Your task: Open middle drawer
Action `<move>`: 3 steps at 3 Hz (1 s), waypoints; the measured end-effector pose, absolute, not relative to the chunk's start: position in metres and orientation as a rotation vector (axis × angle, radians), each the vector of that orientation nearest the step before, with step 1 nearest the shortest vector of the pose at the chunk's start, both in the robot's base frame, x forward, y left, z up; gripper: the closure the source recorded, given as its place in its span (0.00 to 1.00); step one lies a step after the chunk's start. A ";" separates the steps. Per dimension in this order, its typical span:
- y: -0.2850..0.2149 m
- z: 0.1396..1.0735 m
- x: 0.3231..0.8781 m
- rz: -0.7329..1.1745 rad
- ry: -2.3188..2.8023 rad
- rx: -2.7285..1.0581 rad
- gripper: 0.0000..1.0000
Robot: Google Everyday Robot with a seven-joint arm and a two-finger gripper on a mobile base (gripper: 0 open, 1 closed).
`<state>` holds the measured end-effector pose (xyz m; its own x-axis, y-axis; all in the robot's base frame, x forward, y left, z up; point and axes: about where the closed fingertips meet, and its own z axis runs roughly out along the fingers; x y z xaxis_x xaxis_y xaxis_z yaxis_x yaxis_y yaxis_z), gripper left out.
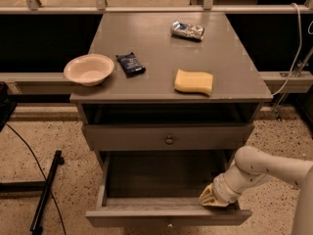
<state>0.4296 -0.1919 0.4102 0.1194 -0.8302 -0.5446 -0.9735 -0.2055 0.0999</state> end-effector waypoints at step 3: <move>-0.192 0.410 0.431 0.726 1.771 -2.119 1.00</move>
Offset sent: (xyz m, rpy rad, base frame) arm 0.0242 -0.0882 0.1208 0.2822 -0.5089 -0.3186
